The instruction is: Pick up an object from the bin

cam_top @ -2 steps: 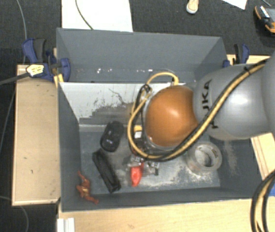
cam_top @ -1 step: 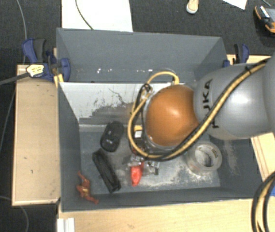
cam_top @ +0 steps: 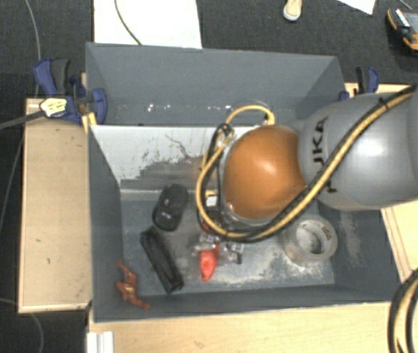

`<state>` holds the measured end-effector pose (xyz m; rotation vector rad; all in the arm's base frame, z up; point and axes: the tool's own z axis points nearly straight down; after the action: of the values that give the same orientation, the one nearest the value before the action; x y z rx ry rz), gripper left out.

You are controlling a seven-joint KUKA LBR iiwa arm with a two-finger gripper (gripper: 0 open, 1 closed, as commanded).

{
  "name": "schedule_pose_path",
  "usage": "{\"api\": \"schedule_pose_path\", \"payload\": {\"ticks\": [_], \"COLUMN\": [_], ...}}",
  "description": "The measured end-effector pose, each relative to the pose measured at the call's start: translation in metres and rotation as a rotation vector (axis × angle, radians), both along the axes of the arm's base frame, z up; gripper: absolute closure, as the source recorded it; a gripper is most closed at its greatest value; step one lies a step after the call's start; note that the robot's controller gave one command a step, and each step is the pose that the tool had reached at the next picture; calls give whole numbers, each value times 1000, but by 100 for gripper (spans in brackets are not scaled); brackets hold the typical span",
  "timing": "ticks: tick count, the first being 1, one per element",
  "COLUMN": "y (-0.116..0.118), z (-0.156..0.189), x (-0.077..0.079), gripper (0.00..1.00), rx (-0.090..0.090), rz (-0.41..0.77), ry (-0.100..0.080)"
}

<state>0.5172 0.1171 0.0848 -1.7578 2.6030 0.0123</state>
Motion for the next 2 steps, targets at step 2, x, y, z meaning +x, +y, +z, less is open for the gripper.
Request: {"api": "schedule_pose_path", "payload": {"ticks": [2], "y": [1], "z": [34], "x": [0], "gripper": [100], "rx": [3], "rz": [-12], "ry": [-2]}}
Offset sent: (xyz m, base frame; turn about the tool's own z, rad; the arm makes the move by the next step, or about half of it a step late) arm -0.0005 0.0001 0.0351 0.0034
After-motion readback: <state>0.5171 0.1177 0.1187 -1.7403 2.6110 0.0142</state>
